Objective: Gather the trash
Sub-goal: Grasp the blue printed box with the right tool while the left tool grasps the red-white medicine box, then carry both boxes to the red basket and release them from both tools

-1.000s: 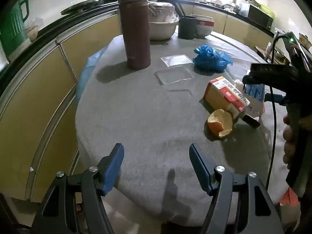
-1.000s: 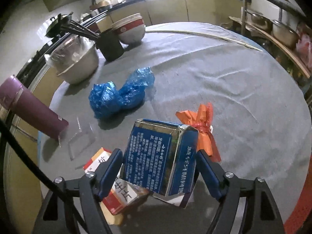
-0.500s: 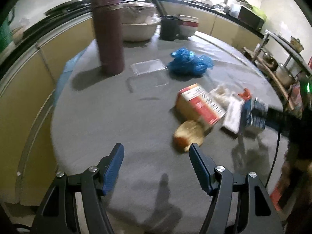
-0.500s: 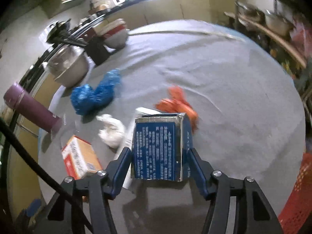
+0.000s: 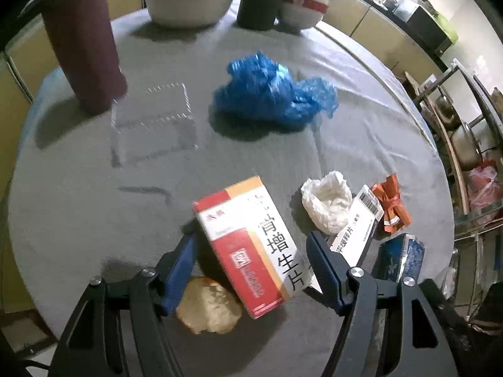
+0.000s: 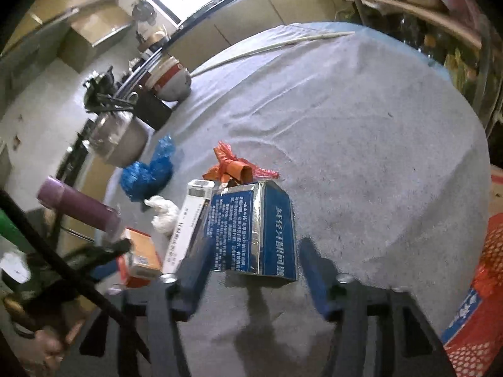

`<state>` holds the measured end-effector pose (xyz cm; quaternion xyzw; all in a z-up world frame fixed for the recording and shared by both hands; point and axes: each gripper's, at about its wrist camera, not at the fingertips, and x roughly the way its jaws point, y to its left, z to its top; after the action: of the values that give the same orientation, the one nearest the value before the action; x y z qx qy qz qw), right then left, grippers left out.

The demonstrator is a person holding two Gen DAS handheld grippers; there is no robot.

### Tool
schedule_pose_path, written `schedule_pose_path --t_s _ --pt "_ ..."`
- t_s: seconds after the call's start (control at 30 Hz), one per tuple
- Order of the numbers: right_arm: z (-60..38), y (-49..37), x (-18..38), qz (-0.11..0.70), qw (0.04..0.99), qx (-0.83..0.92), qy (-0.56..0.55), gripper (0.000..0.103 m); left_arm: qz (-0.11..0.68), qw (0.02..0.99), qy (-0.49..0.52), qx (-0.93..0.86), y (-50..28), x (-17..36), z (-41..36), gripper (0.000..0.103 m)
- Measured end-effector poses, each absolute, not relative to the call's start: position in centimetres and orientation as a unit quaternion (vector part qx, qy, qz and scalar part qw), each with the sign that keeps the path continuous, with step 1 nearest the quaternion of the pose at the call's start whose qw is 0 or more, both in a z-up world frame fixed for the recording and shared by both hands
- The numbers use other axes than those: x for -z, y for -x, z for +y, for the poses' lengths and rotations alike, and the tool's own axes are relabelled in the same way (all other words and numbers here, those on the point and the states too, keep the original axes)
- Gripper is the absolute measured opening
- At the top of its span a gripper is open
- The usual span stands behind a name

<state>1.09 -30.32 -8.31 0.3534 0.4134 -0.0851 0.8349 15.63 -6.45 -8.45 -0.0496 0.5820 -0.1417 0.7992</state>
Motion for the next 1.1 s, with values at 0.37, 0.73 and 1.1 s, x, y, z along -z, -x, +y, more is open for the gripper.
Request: schedule_pose_path --t_s 0.37,0.73,1.1 --pt "-26.7 -6.3 9.5 0.488 0.824 0.129 -0.257 0.077 0.586 0.792 0.033 0.167 -13.8 10.2 -5.6 0.049" --pt "-28.1 -2.9 9.8 0.47 0.834 0.125 -0.261 0.06 0.536 0.815 0.004 0.22 -7.8 7.0 -4.7 0.048" --pt "-28.7 5.1 6.7 0.397 0.857 0.024 -0.328 0.06 0.492 0.819 0.045 0.292 -4.1 2.7 -1.4 0.049"
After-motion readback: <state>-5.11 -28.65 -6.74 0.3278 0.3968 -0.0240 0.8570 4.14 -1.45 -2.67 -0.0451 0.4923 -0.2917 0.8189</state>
